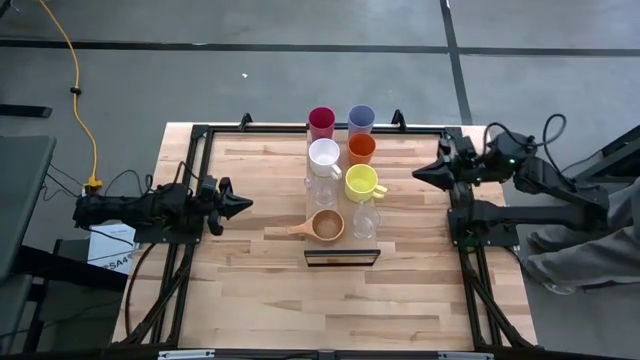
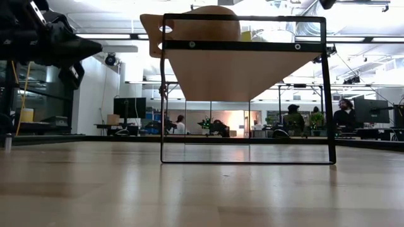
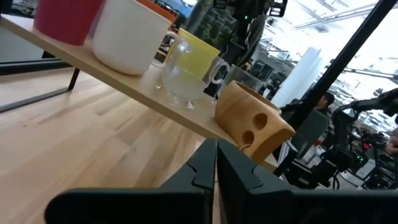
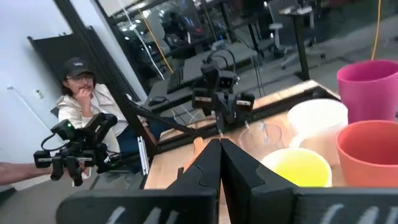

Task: Stack small to large cups/mugs on shelf
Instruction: Return to Home Position

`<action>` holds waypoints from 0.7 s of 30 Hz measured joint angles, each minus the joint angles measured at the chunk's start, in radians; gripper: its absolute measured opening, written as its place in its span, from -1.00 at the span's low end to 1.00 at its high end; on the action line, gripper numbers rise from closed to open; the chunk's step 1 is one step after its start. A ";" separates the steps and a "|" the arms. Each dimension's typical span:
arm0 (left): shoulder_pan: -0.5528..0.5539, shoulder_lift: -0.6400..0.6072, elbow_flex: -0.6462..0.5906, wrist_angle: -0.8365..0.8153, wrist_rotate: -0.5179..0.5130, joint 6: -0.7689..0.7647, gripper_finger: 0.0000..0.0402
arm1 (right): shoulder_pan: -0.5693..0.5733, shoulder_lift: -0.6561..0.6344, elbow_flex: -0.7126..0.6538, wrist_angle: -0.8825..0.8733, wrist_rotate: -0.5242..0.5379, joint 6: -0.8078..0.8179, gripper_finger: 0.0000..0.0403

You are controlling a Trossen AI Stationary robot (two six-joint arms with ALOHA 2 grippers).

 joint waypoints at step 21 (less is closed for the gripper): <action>0.000 -0.001 0.000 0.002 0.000 0.000 -0.97 | 0.457 -0.396 -0.693 0.551 0.415 -0.067 -1.00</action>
